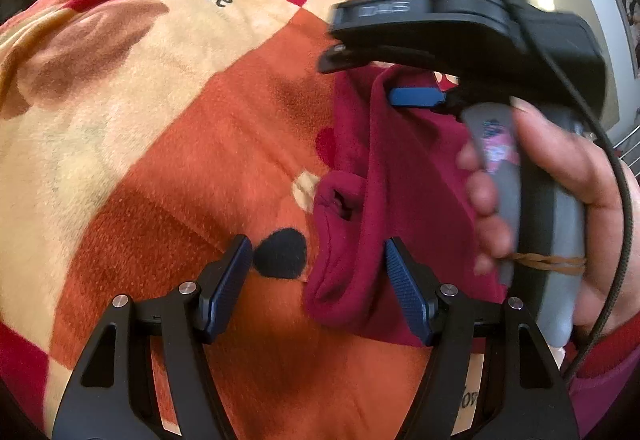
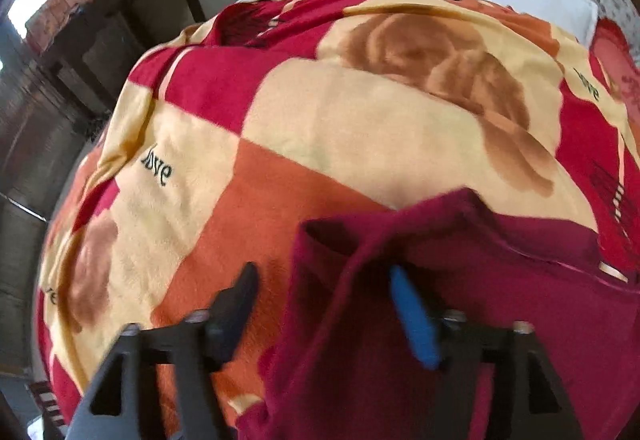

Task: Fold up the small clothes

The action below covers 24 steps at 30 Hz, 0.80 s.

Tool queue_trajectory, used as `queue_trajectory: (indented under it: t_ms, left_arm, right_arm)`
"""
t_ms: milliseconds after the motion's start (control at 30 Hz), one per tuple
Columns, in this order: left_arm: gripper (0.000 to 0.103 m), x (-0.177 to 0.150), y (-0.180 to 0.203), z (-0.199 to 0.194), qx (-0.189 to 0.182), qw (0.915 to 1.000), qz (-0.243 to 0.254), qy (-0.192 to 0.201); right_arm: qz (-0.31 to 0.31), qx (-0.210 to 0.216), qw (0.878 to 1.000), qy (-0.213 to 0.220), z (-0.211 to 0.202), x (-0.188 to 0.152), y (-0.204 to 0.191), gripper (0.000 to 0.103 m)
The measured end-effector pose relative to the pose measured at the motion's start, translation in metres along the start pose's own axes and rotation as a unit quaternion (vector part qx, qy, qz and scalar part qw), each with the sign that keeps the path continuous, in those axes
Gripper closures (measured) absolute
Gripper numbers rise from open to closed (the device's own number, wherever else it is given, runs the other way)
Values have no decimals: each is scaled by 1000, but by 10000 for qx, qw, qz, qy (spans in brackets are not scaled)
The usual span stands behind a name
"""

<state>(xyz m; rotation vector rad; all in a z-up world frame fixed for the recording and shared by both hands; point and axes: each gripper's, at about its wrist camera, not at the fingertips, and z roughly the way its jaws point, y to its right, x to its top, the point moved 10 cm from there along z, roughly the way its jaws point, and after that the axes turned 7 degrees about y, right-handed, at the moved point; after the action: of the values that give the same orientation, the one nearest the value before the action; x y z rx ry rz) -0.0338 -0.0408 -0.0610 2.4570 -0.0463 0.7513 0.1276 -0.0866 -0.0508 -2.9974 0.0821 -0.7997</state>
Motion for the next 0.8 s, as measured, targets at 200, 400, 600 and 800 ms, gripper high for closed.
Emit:
queue_trajectory:
  t_ms: [200,400,600,800]
  left_arm:
    - [34,-1,3,0,-3,9999,115,11]
    - [34,-3,7,-4,-7,9999,124,8]
    - [24,5,16,3,79,9996,188,197]
    - [15,14,25,15,22,9994,194,286]
  right_arm:
    - [-501,-779,9957,-13,13,-5,4,23]
    - [-282,-311,9987,305,-11,-9,23,66]
    - [665,913,9918,603,-43,-5,37,85]
    - [781,1119,9885,644,-57,-3,41,85]
